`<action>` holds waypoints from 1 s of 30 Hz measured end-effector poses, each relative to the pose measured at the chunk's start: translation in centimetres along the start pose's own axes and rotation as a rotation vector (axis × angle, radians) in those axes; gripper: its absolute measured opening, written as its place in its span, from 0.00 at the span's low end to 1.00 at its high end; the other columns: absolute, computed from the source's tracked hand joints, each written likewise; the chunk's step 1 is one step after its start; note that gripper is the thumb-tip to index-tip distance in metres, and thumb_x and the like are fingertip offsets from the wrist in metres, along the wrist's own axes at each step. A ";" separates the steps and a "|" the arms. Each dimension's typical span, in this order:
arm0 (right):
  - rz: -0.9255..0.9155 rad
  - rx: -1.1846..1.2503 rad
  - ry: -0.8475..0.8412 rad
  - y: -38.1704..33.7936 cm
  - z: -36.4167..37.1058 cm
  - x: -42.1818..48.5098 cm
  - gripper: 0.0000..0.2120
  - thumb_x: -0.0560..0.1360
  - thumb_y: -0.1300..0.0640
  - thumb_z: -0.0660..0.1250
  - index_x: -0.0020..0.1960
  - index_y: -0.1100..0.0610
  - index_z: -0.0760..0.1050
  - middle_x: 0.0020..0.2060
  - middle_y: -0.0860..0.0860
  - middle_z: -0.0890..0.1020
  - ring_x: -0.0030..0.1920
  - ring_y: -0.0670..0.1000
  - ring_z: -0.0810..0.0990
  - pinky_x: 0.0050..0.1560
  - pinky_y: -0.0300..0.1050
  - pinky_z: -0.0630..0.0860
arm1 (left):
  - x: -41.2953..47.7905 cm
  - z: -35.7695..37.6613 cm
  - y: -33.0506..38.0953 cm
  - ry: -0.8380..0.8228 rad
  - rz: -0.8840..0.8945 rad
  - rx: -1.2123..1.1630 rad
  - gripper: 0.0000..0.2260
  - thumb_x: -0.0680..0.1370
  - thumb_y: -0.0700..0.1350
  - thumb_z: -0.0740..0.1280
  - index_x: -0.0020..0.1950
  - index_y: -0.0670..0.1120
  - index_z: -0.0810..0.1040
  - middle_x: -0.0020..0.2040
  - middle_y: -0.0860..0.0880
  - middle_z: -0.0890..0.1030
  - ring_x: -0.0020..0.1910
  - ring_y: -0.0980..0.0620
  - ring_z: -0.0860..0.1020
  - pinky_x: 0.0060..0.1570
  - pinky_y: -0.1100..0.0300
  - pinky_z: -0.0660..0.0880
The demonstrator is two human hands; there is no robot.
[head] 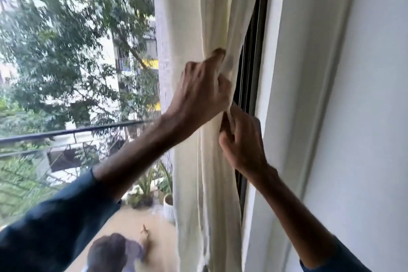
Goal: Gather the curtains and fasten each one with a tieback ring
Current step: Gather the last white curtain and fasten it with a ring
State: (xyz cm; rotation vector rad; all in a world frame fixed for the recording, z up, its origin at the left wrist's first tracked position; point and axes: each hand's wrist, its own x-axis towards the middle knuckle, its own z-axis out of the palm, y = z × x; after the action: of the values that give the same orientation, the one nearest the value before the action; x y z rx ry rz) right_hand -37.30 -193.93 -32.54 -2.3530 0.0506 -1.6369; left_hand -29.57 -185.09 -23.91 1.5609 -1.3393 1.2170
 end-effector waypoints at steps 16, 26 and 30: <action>0.562 0.209 -0.182 3.0 6.0 -11.6 0.18 0.73 0.65 0.66 0.30 0.47 0.70 0.21 0.42 0.71 0.23 0.44 0.66 0.27 0.38 0.63 | -13.7 4.8 1.2 -0.180 -0.150 -0.396 0.18 0.81 0.38 0.63 0.71 0.41 0.68 0.49 0.54 0.77 0.35 0.63 0.74 0.39 0.66 0.76; 0.598 0.184 -0.122 4.4 8.0 -15.4 0.16 0.76 0.52 0.61 0.45 0.59 0.84 0.33 0.48 0.85 0.31 0.46 0.83 0.30 0.27 0.73 | -27.1 5.8 -1.9 -0.303 -0.675 -0.690 0.13 0.80 0.40 0.69 0.60 0.43 0.67 0.54 0.50 0.84 0.53 0.52 0.84 0.43 0.52 0.85; 0.594 0.121 -0.164 4.7 9.5 -18.0 0.14 0.79 0.50 0.66 0.49 0.58 0.86 0.39 0.51 0.88 0.35 0.48 0.86 0.33 0.28 0.77 | -30.7 6.5 -3.1 -0.508 -0.671 -0.566 0.27 0.75 0.41 0.74 0.71 0.44 0.67 0.64 0.49 0.75 0.58 0.54 0.79 0.48 0.58 0.83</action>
State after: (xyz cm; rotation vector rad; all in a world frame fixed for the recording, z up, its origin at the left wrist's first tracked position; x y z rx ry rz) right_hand -34.38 -193.17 -53.19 -2.0919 0.5441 -1.1247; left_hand -25.55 -181.90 -55.03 1.7194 -1.1511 0.0174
